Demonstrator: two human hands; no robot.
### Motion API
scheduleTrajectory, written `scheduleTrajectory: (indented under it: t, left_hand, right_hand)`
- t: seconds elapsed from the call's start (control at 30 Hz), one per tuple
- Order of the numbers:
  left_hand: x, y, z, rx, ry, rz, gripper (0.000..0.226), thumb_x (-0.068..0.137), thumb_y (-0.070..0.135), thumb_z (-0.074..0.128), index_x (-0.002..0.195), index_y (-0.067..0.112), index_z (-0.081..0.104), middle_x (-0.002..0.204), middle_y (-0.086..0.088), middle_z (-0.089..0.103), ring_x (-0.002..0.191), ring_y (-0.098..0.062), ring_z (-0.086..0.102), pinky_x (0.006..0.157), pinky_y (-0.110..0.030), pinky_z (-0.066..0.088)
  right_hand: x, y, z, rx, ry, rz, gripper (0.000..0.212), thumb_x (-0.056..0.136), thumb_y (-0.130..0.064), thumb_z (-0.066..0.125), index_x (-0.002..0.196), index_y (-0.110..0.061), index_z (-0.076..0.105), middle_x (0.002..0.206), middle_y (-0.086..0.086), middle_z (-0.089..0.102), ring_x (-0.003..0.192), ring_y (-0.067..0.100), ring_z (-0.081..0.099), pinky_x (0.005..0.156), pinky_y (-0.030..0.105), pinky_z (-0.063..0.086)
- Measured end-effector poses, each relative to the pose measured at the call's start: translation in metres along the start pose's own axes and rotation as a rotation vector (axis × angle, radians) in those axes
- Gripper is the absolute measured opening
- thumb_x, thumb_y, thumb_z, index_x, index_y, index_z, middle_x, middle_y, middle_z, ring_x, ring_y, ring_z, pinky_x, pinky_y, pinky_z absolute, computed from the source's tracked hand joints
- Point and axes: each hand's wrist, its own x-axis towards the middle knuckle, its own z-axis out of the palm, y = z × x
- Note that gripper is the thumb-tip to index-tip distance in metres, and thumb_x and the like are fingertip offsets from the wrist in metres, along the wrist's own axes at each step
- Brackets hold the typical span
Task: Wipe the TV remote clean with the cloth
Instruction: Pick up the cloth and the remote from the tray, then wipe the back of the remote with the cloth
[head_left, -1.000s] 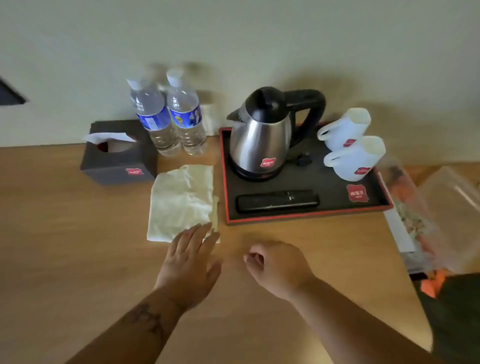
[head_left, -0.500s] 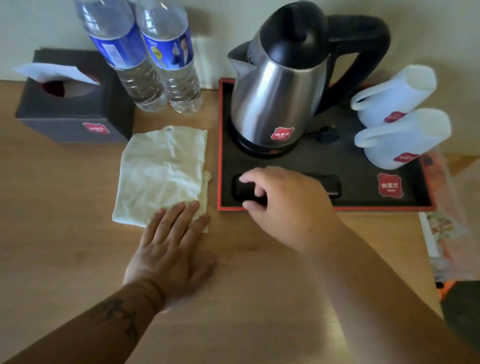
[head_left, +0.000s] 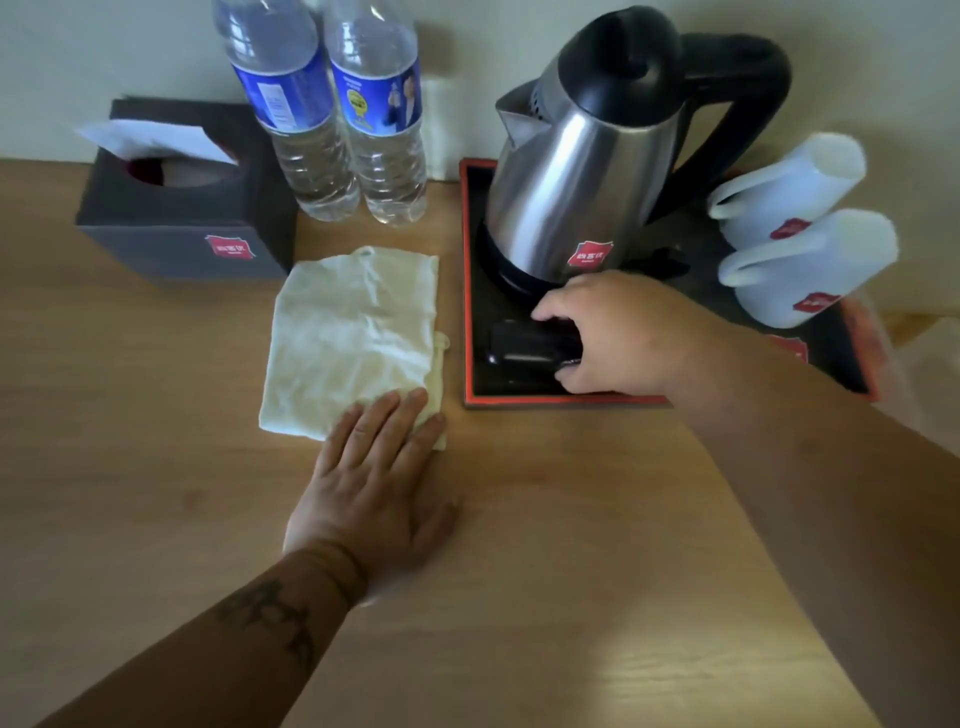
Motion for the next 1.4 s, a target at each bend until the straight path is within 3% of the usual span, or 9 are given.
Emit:
scheduleTrajectory:
  t: [0.13, 0.37, 0.7, 0.87, 0.93, 1.03, 1.17, 1.27, 1.4]
  left_hand:
    - [-0.002, 0.001, -0.001, -0.059, 0.037, -0.01, 0.072, 0.091, 0.054, 0.04, 0.151, 0.017, 0.031, 0.161, -0.005, 0.028, 0.15, -0.023, 0.02, 0.121, -0.046, 0.011]
    - [-0.027, -0.017, -0.002, -0.218, 0.133, -0.052, 0.061, 0.091, 0.034, 0.035, 0.15, 0.014, 0.033, 0.156, -0.006, 0.037, 0.147, -0.024, 0.027, 0.122, -0.045, 0.009]
    - [-0.076, -0.073, -0.003, -0.186, 0.166, -0.337, 0.054, 0.091, 0.033, 0.034, 0.14, 0.016, 0.048, 0.152, -0.004, 0.042, 0.143, -0.025, 0.03, 0.123, -0.041, 0.009]
    - [-0.077, -0.075, -0.003, -0.196, 0.209, -0.324, 0.051, 0.092, 0.033, 0.035, 0.136, 0.016, 0.054, 0.148, -0.006, 0.047, 0.14, -0.026, 0.036, 0.121, -0.044, 0.016]
    - [-0.077, -0.076, -0.002, -0.193, 0.215, -0.315, 0.051, 0.095, 0.036, 0.034, 0.136, 0.015, 0.055, 0.147, -0.006, 0.049, 0.14, -0.026, 0.037, 0.121, -0.044, 0.017]
    - [-0.078, -0.077, -0.002, -0.2, 0.225, -0.305, 0.052, 0.098, 0.04, 0.029, 0.135, 0.015, 0.056, 0.147, -0.006, 0.049, 0.14, -0.027, 0.037, 0.12, -0.046, 0.019]
    - [-0.077, -0.077, -0.003, -0.217, 0.228, -0.301, 0.053, 0.098, 0.041, 0.029, 0.136, 0.015, 0.056, 0.148, -0.007, 0.048, 0.141, -0.027, 0.036, 0.12, -0.047, 0.018]
    - [-0.077, -0.075, -0.004, -0.212, 0.212, -0.296, 0.056, 0.098, 0.045, 0.027, 0.137, 0.015, 0.055, 0.15, -0.008, 0.046, 0.142, -0.027, 0.035, 0.12, -0.049, 0.018]
    - [-0.077, -0.077, -0.008, -0.183, 0.133, -0.239, 0.073, 0.09, 0.066, 0.026, 0.138, 0.018, 0.051, 0.153, -0.008, 0.041, 0.145, -0.028, 0.028, 0.121, -0.049, 0.012]
  right_hand:
    - [-0.032, -0.034, -0.006, 0.05, 0.12, 0.01, 0.052, 0.066, -0.04, 0.07, 0.117, -0.034, 0.064, 0.099, -0.008, 0.06, 0.09, 0.017, 0.058, 0.076, 0.036, 0.052]
    - [-0.09, -0.116, 0.042, 0.146, 0.007, 0.049, 0.022, 0.064, -0.036, 0.062, 0.084, -0.03, 0.058, 0.079, -0.009, 0.049, 0.078, 0.012, 0.051, 0.06, 0.029, 0.043]
    - [-0.075, -0.183, 0.086, 0.172, -0.014, -0.097, 0.043, 0.078, -0.042, 0.067, 0.118, -0.031, 0.063, 0.103, -0.009, 0.055, 0.098, 0.014, 0.05, 0.078, 0.03, 0.046]
    - [-0.043, -0.168, 0.052, 0.285, 0.053, -0.055, 0.066, 0.085, -0.049, 0.066, 0.145, -0.031, 0.043, 0.132, -0.007, 0.054, 0.12, 0.015, 0.049, 0.095, 0.033, 0.044]
    - [-0.013, -0.166, 0.042, 0.143, 0.141, -0.089, 0.072, 0.085, -0.045, 0.067, 0.148, -0.027, 0.038, 0.137, -0.002, 0.05, 0.122, 0.021, 0.048, 0.097, 0.038, 0.044]
    - [0.028, -0.164, 0.037, -0.08, 0.011, -0.087, 0.084, 0.081, -0.06, 0.062, 0.151, -0.025, 0.031, 0.145, 0.004, 0.042, 0.129, 0.029, 0.042, 0.103, 0.044, 0.041]
    - [0.047, -0.162, 0.043, -0.123, 0.077, -0.177, 0.033, 0.089, -0.044, 0.054, 0.114, -0.025, 0.066, 0.118, 0.0, 0.059, 0.107, 0.026, 0.05, 0.092, 0.045, 0.045]
    - [0.043, -0.162, 0.05, 0.054, 0.188, -0.183, 0.009, 0.09, -0.024, 0.05, 0.091, -0.017, 0.055, 0.091, 0.001, 0.058, 0.088, 0.025, 0.055, 0.073, 0.039, 0.047]
    - [0.026, -0.163, 0.038, 0.408, 0.346, -0.026, 0.008, 0.094, -0.023, 0.049, 0.093, -0.019, 0.043, 0.07, -0.009, 0.049, 0.063, 0.017, 0.051, 0.049, 0.029, 0.031]
